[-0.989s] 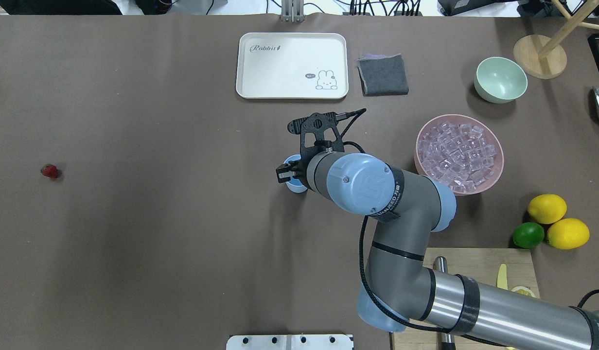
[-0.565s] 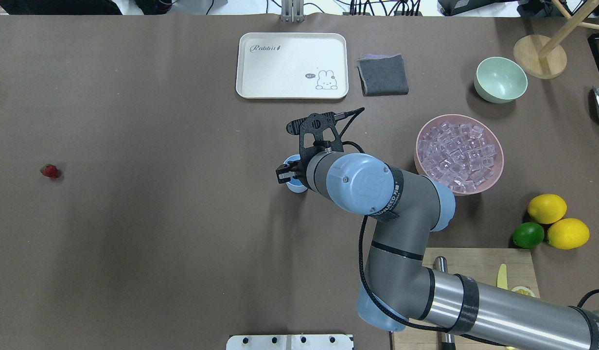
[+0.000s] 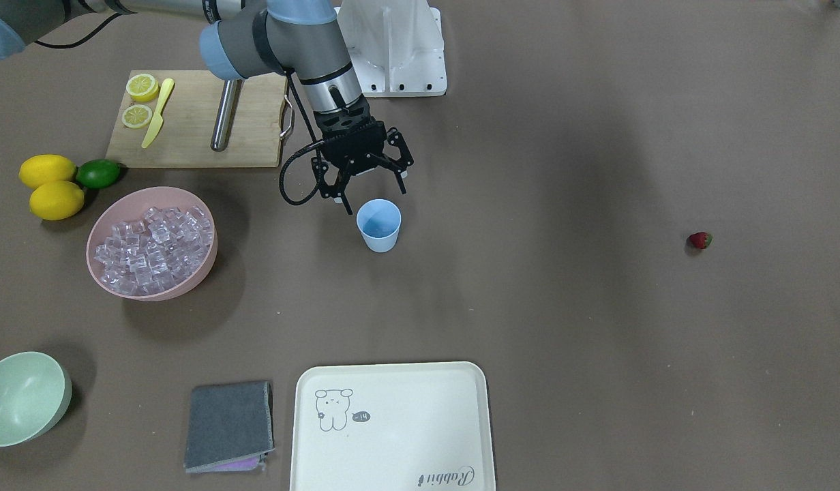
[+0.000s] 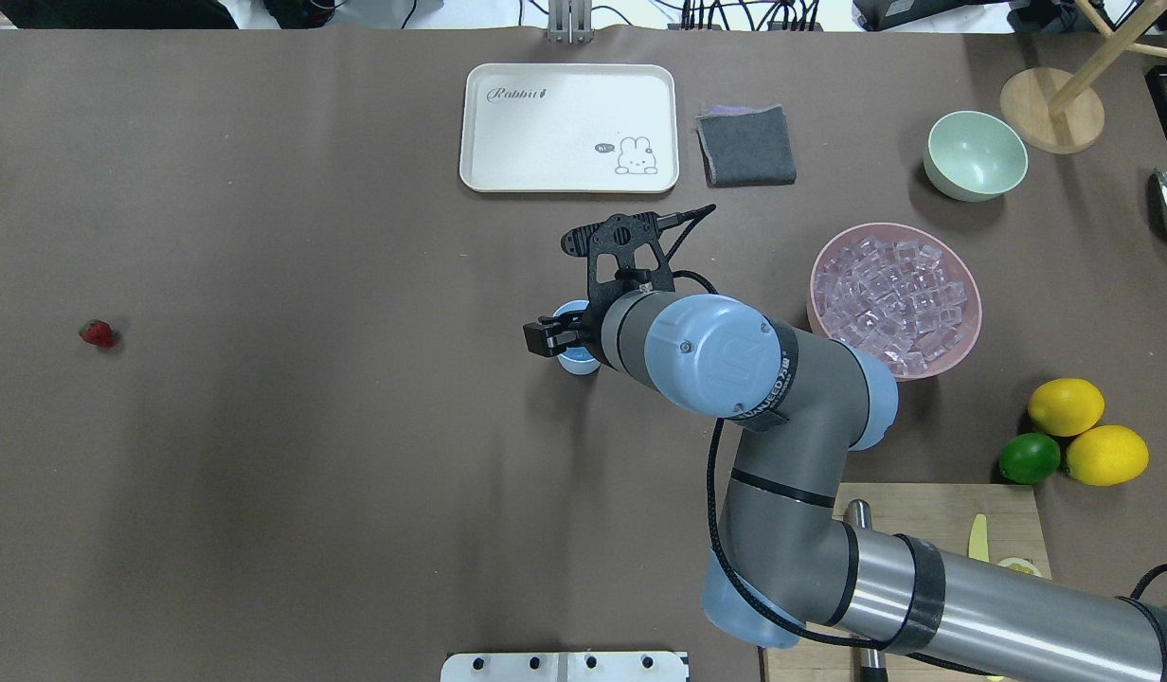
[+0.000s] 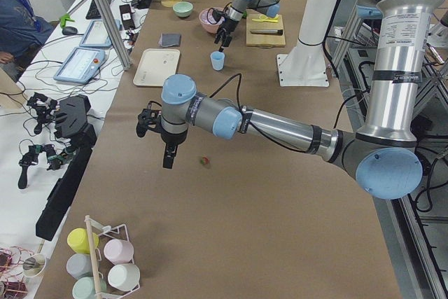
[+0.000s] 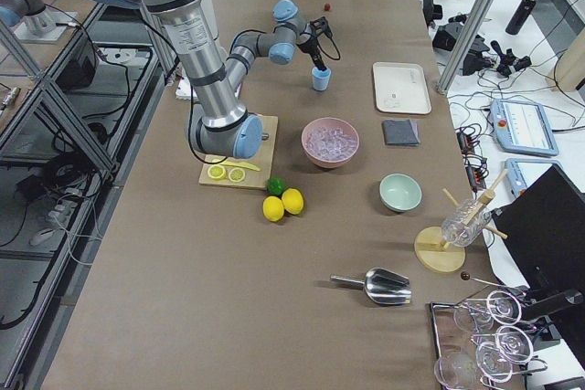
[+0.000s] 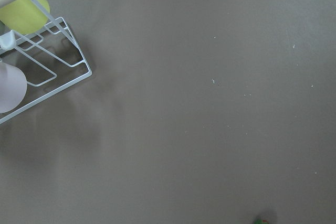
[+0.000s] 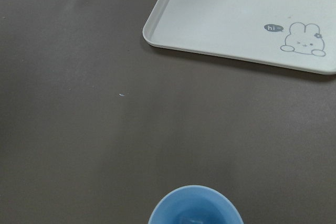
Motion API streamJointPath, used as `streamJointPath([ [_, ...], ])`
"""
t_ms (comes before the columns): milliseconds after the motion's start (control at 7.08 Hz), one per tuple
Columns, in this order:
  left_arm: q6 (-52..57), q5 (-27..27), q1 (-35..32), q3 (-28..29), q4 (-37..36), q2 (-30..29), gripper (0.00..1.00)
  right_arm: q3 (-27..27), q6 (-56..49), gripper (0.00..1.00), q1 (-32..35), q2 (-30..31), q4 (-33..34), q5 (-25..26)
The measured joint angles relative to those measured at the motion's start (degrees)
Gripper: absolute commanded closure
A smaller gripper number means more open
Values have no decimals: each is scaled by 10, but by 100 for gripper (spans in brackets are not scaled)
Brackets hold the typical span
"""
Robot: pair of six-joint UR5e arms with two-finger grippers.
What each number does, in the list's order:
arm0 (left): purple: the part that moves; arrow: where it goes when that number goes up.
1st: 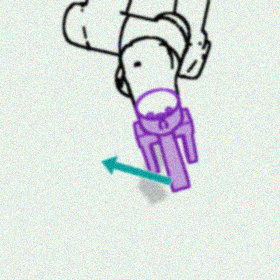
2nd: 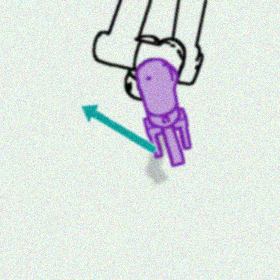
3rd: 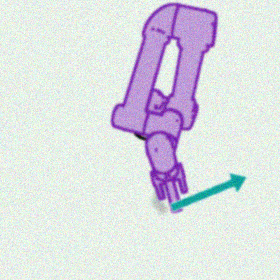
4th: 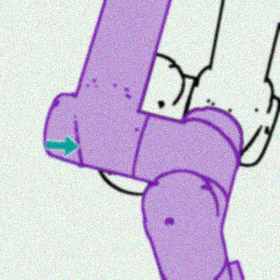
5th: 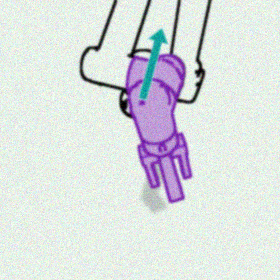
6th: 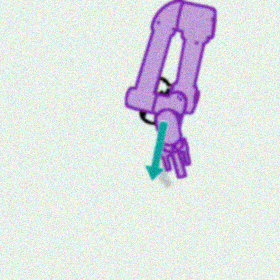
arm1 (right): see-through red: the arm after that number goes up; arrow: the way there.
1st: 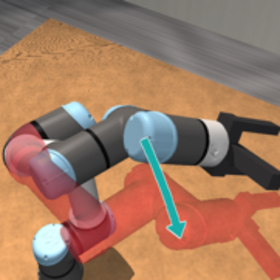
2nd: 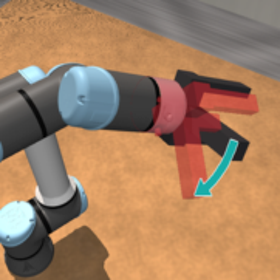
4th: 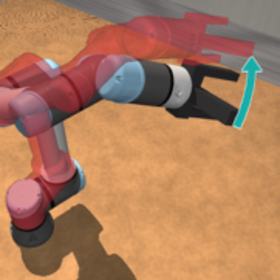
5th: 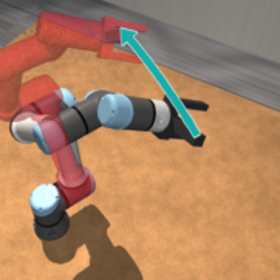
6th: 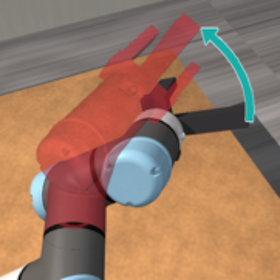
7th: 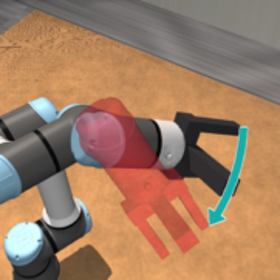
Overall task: Put ice and strawberries in cup
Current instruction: 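Open the right gripper to release the ice cube into the cup, then move the right gripper back into the ice bowl and grasp a cube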
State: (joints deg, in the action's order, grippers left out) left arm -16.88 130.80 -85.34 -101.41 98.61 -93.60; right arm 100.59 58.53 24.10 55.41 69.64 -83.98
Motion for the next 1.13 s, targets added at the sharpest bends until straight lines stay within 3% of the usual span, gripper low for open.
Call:
streamJointPath([
  [424, 0, -2, 0, -4, 0, 0, 2, 53, -6, 0, 47, 63, -1, -43],
  [1130, 0, -3, 0, -12, 1, 0, 2, 93, -11, 0, 154, 180, -1, -125],
])
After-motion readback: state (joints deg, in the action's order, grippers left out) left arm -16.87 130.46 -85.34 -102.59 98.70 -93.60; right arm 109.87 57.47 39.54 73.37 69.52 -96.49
